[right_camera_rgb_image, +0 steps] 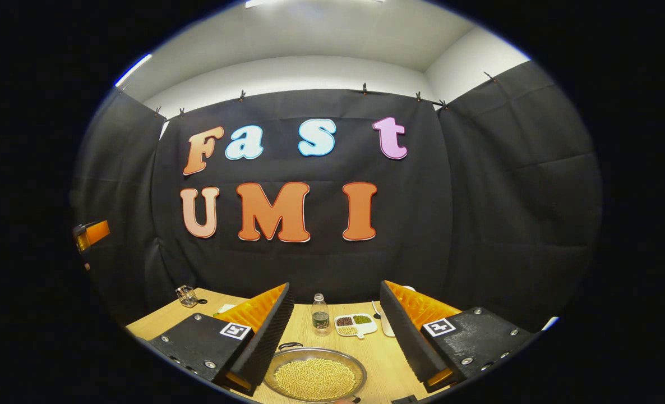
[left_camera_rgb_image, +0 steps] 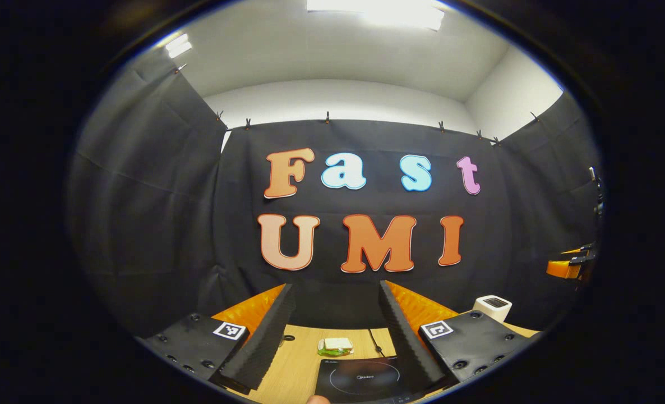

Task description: First push the handle of the pot to place it horizontally, then grasp the pot with both hands and set it on the induction cooktop.

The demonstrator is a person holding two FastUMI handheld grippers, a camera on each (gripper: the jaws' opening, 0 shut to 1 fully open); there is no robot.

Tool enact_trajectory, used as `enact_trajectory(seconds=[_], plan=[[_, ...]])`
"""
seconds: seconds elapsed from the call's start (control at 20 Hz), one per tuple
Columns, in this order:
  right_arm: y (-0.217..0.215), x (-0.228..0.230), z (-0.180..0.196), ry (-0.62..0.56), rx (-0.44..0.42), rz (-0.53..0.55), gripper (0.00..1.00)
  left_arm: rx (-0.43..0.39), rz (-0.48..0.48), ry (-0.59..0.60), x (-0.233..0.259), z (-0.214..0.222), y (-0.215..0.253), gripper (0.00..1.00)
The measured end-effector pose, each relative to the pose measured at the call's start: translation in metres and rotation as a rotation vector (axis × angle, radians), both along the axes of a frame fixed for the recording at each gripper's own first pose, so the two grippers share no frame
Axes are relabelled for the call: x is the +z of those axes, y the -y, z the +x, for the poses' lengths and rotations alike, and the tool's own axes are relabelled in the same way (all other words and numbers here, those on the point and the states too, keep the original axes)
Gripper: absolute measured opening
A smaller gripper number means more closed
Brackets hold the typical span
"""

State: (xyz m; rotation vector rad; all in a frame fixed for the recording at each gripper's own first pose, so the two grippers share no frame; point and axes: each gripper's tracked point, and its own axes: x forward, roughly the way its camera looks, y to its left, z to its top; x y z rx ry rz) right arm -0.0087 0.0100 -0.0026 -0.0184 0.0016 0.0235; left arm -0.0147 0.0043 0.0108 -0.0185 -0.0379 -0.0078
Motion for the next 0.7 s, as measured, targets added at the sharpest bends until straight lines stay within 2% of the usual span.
enact_trajectory(seconds=[0.25,0.3,0.4,0.45,0.6,0.7], plan=[[0.008,0.006,-0.013,0.023,-0.02,-0.002,1.0,-0.013,0.005,0.028,0.01,-0.008,0.006,0.98],[0.01,0.006,-0.015,0.021,-0.029,0.002,0.95,-0.012,0.001,0.027,0.01,-0.009,0.005,0.98],[0.008,0.004,-0.018,0.017,-0.027,0.002,0.77,-0.021,0.005,0.024,0.01,-0.011,0.008,0.99],[0.007,0.002,-0.018,0.012,-0.02,0.002,0.75,-0.024,0.007,0.019,0.008,-0.013,0.009,0.99],[0.005,-0.012,-0.02,-0.015,0.002,-0.017,0.44,-0.026,0.011,0.01,0.005,-0.011,0.01,0.98],[0.005,-0.021,-0.02,-0.033,0.008,-0.013,0.27,-0.044,0.006,0.012,0.005,-0.009,0.017,0.99]])
